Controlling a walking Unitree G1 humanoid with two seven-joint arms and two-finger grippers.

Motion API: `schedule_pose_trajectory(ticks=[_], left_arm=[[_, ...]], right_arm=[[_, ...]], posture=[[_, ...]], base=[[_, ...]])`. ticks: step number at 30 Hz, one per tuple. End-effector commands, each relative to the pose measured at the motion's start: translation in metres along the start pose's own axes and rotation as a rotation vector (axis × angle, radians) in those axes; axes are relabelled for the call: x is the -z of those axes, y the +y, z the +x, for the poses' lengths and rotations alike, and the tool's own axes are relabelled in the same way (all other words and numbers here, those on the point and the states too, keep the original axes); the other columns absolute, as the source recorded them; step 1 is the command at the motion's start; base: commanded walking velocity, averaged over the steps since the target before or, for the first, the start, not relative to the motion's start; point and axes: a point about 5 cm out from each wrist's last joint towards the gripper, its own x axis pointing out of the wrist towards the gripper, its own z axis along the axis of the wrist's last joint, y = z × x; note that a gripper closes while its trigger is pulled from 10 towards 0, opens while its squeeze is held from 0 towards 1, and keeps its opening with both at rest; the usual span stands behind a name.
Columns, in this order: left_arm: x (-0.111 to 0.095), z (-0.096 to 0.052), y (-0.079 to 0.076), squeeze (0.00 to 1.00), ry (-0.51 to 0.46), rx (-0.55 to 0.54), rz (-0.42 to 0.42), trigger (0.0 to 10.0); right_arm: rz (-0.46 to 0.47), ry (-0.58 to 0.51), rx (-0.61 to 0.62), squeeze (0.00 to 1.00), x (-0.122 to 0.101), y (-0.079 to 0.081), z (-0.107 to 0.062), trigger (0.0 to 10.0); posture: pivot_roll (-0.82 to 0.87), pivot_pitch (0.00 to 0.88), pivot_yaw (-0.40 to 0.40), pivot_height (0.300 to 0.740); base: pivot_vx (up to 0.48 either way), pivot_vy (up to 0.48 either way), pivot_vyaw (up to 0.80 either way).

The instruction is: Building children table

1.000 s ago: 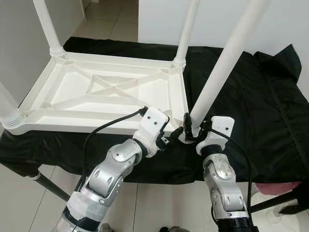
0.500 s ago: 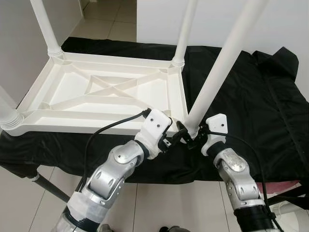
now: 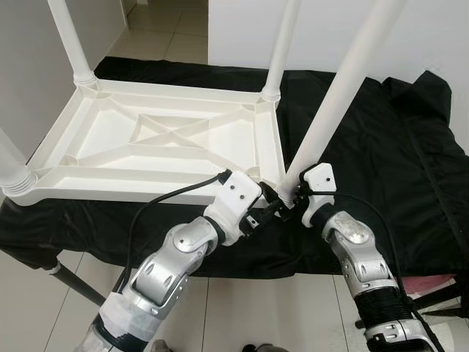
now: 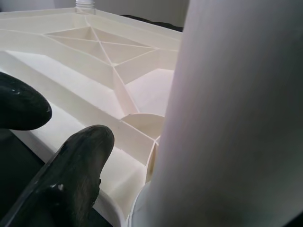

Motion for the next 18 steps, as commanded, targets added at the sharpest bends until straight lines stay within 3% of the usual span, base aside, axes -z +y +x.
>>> schedule_pose_trajectory(ticks=[1, 12, 13, 14, 15, 17, 18], left_arm=[[0.004, -0.001, -0.008, 0.0, 0.025, 0.125, -0.015, 10.0], [0.004, -0.012, -0.004, 0.0, 0.02, 0.143, -0.036, 10.0], [0.004, -0.014, -0.004, 0.0, 0.022, 0.151, -0.035, 10.0], [0.005, -0.015, -0.004, 0.0, 0.025, 0.157, -0.032, 10.0], [0.005, -0.016, -0.004, 0.0, 0.029, 0.164, -0.029, 10.0], [0.005, -0.017, -0.004, 0.0, 0.03, 0.169, -0.027, 10.0], [0.005, -0.017, -0.004, 0.0, 0.032, 0.17, -0.027, 10.0]], right_arm=[[-0.014, -0.006, -0.017, 0.0, -0.001, -0.004, -0.001, 10.0], [-0.037, 0.007, -0.071, 0.0, 0.001, -0.014, -0.006, 10.0], [-0.042, 0.007, -0.079, 0.0, 0.001, -0.016, -0.008, 5.6], [-0.044, 0.008, -0.085, 0.0, 0.001, -0.017, -0.009, 5.6], [-0.046, 0.007, -0.09, 0.0, 0.001, -0.019, -0.01, 2.7], [-0.048, 0.006, -0.093, 0.0, 0.001, -0.02, -0.011, 2.7], [-0.054, 0.007, -0.092, 0.0, 0.001, -0.021, -0.012, 0.0]], posture=[[-0.02, 0.087, -0.032, 0.74], [-0.01, 0.077, -0.037, 0.74], [-0.01, 0.077, -0.038, 0.74], [-0.01, 0.077, -0.038, 0.74], [-0.01, 0.076, -0.04, 0.74], [-0.01, 0.076, -0.04, 0.74], [-0.01, 0.074, -0.042, 0.74]], base=[[0.0, 0.0, 0.0], [0.0, 0.0, 0.0], [0.0, 0.0, 0.0], [0.0, 0.0, 0.0], [0.0, 0.0, 0.0], [0.0, 0.0, 0.0], [0.0, 0.0, 0.0]])
